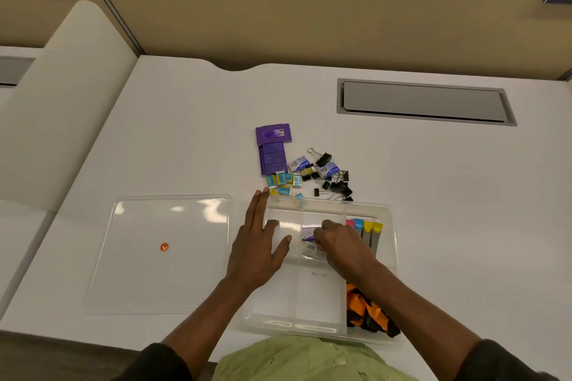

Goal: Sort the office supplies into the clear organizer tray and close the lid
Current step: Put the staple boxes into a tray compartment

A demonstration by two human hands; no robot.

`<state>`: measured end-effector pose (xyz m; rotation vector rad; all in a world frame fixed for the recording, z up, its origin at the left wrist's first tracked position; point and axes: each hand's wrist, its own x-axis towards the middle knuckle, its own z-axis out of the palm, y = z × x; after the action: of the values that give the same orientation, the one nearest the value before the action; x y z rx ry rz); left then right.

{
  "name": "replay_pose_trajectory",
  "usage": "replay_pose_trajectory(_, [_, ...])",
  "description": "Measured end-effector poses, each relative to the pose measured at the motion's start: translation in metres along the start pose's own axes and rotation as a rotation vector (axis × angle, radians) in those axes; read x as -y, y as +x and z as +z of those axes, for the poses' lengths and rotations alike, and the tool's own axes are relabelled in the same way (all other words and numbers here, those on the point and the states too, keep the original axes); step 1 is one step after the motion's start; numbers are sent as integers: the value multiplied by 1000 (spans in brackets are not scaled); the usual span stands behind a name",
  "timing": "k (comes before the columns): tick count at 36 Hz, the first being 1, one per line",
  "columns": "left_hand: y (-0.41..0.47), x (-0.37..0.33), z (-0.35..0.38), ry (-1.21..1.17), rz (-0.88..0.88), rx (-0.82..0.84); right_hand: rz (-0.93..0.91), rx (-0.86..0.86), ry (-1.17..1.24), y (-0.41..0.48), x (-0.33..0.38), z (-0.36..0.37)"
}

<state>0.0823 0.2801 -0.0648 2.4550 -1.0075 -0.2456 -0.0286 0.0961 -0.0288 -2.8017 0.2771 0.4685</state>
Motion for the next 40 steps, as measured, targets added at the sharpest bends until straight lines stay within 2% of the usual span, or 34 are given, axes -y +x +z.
replay_pose_trajectory(5, [0,0,1,5,2,-4,20,10,6,1,3,6])
replay_pose_trajectory(12, [0,2,2,-10,-5,-5,64,-98,44,3,2,5])
replay_pose_trajectory(15, [0,2,2,-11,-8,0,82,-50,28,7,3,5])
replay_pose_trajectory(18, [1,2,4,-8,-26,6,5,-12,-93,10,6,4])
replay_pose_trajectory(23, [0,2,5,-15,-33,5,-56,66,-160,10,12,-3])
replay_pose_trajectory(26, [0,2,3,-17,-32,8,-35,-27,-141,12,13,-20])
replay_pose_trajectory(31, [0,1,1,-29,-17,9,42,-376,22,38,-4,-65])
replay_pose_trajectory(33, [0,1,1,-32,-20,12,44,-446,89,58,-21,-75])
replay_pose_trajectory(40, [0,0,0,-22,-37,24,45,-192,-195,120,-75,-62])
